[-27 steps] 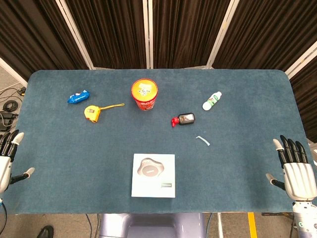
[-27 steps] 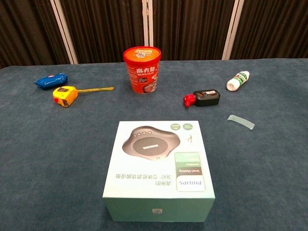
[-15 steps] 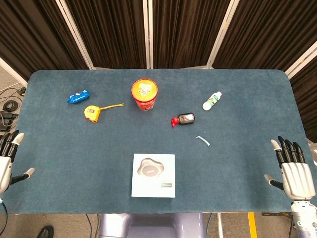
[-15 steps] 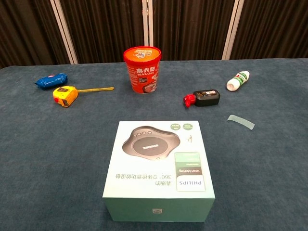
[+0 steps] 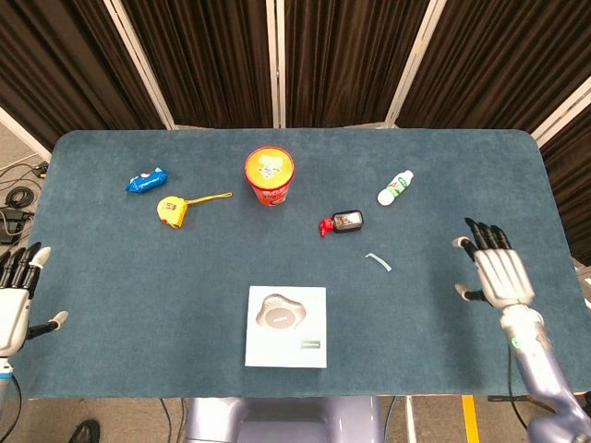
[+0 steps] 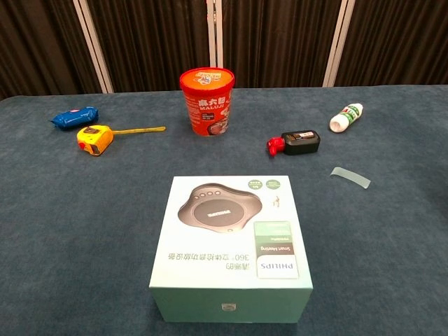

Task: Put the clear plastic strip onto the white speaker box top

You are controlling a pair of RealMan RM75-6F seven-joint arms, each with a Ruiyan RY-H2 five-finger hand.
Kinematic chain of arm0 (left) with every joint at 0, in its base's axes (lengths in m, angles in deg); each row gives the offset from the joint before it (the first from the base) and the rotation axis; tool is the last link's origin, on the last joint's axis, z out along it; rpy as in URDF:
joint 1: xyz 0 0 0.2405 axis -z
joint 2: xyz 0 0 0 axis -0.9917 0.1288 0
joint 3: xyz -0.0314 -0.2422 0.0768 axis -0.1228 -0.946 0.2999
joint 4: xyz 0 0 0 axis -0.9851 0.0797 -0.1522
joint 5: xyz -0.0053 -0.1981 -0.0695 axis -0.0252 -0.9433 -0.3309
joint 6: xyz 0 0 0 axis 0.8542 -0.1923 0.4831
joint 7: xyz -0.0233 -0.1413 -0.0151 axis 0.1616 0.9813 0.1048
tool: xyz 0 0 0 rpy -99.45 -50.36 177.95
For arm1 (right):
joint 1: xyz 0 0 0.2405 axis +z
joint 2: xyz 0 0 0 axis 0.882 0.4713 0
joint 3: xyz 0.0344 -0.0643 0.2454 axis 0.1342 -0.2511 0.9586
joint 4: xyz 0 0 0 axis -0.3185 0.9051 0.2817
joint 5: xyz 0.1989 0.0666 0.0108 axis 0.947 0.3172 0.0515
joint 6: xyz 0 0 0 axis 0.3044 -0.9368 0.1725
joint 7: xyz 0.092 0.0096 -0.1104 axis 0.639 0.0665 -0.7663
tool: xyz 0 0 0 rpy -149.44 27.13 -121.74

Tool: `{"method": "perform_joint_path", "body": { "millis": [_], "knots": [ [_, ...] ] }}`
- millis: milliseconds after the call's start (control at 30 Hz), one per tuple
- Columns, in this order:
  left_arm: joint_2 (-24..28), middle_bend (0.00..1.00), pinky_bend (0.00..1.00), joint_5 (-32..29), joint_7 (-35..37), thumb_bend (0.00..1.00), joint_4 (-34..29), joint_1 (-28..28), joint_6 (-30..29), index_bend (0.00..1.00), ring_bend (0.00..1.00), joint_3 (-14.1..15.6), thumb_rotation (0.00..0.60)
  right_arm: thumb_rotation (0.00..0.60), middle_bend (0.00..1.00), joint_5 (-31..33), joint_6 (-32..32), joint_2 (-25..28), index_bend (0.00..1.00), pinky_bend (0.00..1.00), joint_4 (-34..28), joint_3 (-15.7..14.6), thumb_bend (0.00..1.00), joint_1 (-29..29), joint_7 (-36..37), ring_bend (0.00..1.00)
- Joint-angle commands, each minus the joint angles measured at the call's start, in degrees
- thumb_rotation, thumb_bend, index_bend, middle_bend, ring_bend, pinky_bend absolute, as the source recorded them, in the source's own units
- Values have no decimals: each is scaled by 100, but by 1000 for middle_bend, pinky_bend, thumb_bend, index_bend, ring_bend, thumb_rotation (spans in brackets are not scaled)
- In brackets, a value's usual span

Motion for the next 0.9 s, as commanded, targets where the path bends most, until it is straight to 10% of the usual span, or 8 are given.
{"method": "perform_joint_path", "body": {
  "millis": [33,367,900],
  "knots": [
    [-39,0,0,-19,15,0,56,21,21,0,0,-16,600,600,0,1254,918,-357,328,0,243,289,260,811,-717,0],
    [-75,0,0,-48,58,0,132,36,51,0,0,-22,600,600,0,2798,1012,-1159,387,0,709,113,358,1587,-1694,0],
    [-53,0,0,-200,159,0,196,67,167,0,0,-68,600,600,0,3435,807,-2180,414,0,1338,-161,340,2170,-2200,0]
  ]
}}
